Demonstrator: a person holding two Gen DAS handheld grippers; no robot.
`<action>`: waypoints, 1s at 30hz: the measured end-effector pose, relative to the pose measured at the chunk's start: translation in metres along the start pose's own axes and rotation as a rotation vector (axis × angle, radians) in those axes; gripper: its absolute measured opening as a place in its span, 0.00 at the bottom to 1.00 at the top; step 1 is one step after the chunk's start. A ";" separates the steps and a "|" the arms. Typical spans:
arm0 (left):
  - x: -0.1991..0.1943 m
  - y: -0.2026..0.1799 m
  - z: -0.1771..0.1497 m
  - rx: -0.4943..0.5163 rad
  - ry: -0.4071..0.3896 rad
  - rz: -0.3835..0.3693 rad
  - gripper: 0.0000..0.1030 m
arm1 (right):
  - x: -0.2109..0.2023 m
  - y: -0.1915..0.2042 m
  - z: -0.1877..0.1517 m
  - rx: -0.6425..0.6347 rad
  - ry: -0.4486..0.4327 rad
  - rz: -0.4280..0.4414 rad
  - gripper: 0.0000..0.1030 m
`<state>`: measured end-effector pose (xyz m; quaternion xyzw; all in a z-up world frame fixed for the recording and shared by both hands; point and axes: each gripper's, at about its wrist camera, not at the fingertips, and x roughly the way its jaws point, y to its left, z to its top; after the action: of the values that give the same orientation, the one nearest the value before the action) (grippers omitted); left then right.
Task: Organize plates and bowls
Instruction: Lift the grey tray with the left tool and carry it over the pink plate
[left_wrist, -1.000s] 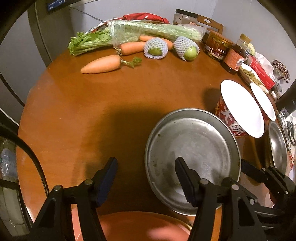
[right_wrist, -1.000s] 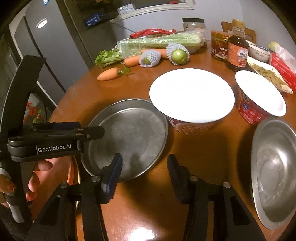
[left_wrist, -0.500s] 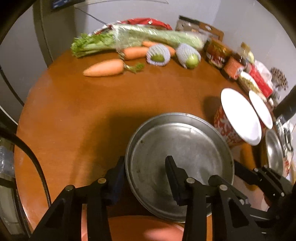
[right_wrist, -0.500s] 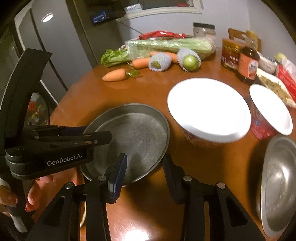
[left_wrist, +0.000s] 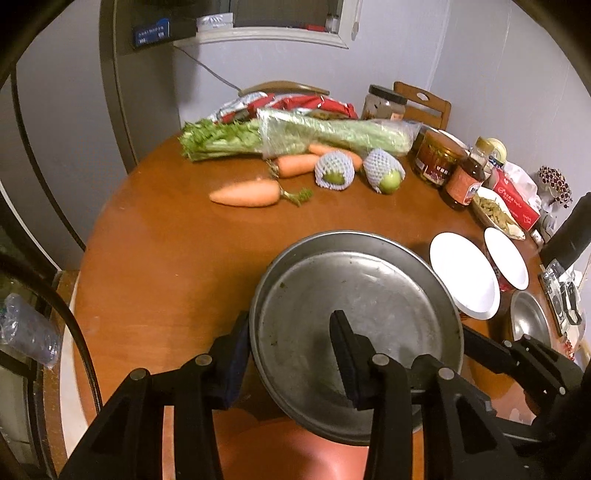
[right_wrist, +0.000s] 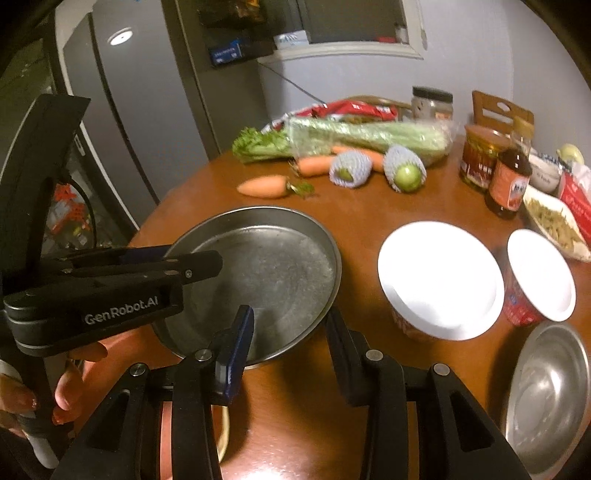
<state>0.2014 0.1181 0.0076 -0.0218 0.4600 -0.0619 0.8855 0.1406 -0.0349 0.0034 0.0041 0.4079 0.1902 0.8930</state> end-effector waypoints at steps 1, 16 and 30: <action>-0.005 0.000 -0.001 0.003 -0.008 0.005 0.42 | -0.004 0.002 0.001 -0.007 -0.009 0.000 0.41; -0.063 0.008 -0.026 -0.007 -0.083 0.057 0.42 | -0.043 0.033 -0.007 -0.045 -0.066 0.057 0.41; -0.101 0.007 -0.065 -0.009 -0.121 0.072 0.42 | -0.083 0.058 -0.029 -0.108 -0.118 0.063 0.41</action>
<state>0.0912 0.1394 0.0517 -0.0130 0.4065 -0.0266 0.9132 0.0505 -0.0139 0.0533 -0.0201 0.3434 0.2395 0.9079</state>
